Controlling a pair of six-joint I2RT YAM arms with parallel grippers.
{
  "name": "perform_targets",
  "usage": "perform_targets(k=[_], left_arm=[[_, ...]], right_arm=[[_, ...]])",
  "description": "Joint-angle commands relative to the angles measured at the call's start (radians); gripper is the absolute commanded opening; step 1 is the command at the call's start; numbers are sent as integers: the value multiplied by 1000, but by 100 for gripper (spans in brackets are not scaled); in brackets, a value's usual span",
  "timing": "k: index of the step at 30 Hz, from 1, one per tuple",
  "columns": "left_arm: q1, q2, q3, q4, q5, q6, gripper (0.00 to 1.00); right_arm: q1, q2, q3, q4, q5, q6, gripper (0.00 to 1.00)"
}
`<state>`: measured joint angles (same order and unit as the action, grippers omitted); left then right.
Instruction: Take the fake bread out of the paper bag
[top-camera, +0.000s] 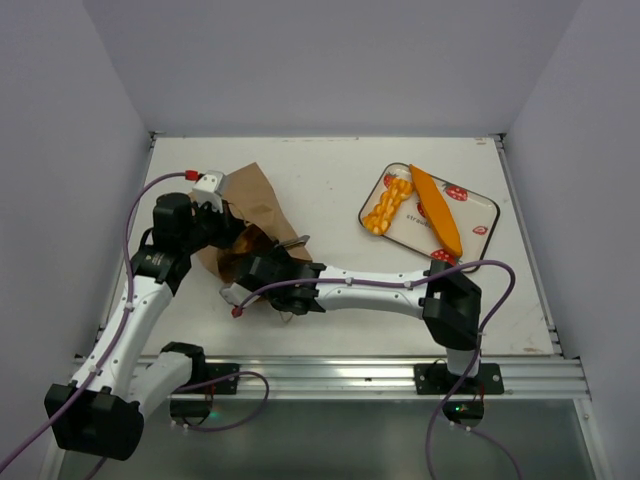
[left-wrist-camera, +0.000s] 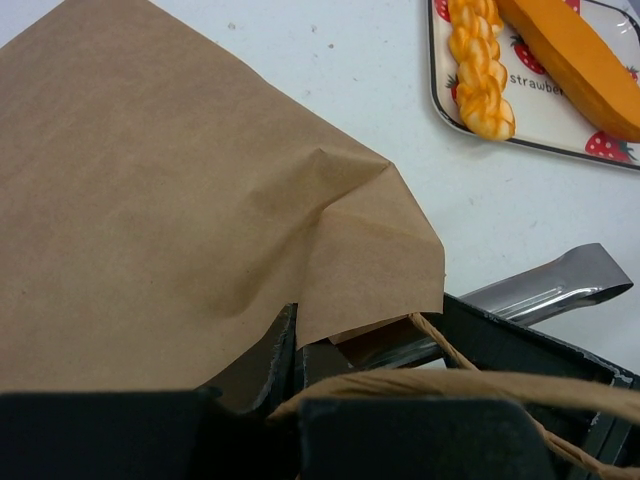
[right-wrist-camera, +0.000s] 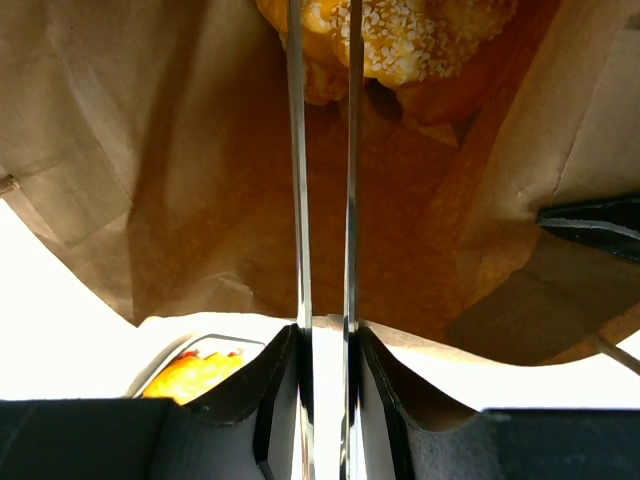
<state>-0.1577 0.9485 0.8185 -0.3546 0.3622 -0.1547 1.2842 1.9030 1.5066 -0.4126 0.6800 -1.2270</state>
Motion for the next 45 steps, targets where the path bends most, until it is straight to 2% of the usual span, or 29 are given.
perform_targets(k=[1,5,17,29,39,43,45], left_arm=[[0,-19,-12,-26,1,6,0],[0,-22,-12,-26,-11,6,0],[0,29,-12,23,-32,-40,0],[0,81,34,43,-32,-54,0],[0,130,83,60,-25,-82,0],[0,160,111,63,-6,-88,7],[0,173,125,66,4,-89,7]], right_arm=[[-6,-24,43,-120,78,-35,14],[-9,-50,44,-150,52,1,7],[-14,-173,9,-273,-85,201,0],[-19,-308,-81,-305,-177,314,0],[-29,-375,-34,-391,-304,396,0],[-29,-380,-32,-407,-329,412,0],[-31,-384,-37,-407,-332,412,0]])
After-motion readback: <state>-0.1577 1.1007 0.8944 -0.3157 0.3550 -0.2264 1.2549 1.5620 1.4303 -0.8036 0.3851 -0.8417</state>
